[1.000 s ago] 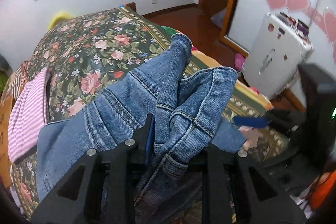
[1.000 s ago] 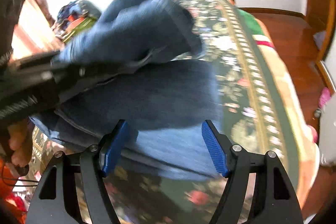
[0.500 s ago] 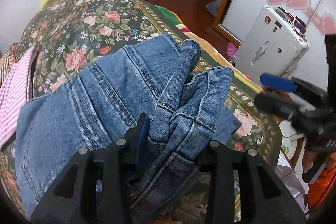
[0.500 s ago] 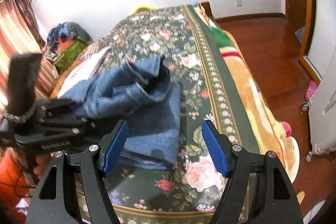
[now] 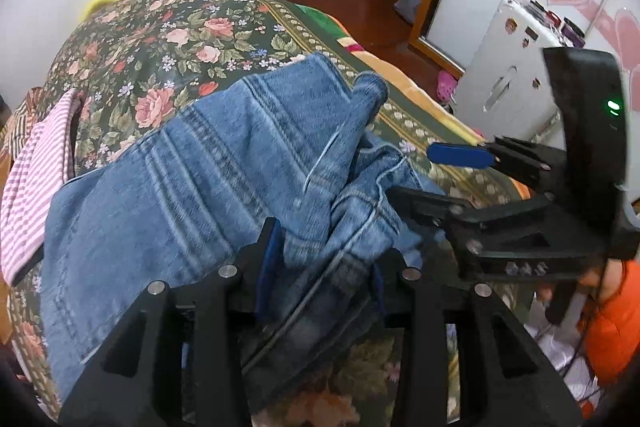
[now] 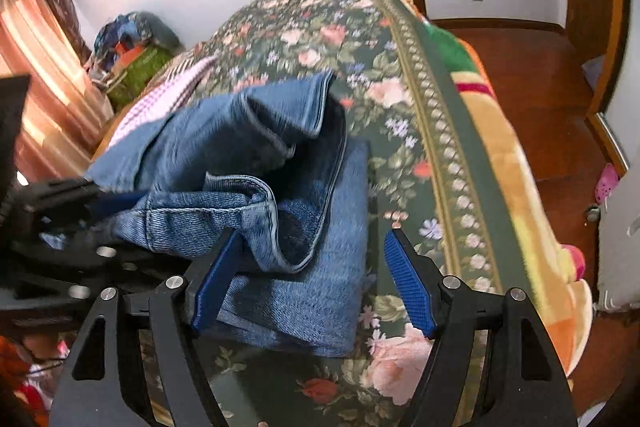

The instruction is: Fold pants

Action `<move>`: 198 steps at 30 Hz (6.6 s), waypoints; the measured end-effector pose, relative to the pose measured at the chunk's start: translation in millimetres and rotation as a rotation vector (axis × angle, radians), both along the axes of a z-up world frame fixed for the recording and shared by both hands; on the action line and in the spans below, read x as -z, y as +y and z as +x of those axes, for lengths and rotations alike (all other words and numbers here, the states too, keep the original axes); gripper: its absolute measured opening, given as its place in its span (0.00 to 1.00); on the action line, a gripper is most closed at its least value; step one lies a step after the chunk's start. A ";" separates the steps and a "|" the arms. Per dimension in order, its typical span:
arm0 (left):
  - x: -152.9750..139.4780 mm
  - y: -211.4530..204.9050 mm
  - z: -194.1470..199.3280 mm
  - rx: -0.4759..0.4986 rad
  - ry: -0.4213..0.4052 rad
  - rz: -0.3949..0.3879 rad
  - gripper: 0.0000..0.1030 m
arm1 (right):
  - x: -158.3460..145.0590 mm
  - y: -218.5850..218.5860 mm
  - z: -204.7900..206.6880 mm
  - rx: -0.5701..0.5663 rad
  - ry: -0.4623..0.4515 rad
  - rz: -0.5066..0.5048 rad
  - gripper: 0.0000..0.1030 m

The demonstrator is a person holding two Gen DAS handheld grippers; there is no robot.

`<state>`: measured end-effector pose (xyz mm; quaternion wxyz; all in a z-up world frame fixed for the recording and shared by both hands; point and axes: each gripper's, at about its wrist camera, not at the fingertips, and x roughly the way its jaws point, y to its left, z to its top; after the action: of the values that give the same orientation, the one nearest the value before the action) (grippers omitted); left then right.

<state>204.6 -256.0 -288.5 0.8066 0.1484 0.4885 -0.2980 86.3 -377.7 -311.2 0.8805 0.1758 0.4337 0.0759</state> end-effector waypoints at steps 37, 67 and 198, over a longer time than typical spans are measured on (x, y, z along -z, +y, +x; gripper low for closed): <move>54.0 178.2 175.1 -0.225 0.146 0.040 0.68 | 14.7 45.0 -3.3 -0.068 0.132 0.026 0.76; -35.5 247.7 33.4 -0.392 -0.050 -0.074 0.66 | -63.6 33.8 61.7 -0.121 -0.109 -0.169 0.70; -26.5 156.6 93.8 -0.127 0.092 -0.177 0.72 | -43.3 107.8 97.9 -0.367 0.005 0.096 0.61</move>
<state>298.4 -99.5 -262.0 0.8104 0.0316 0.5053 -0.2948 184.1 -269.9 -267.8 0.8415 0.1355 0.4564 0.2554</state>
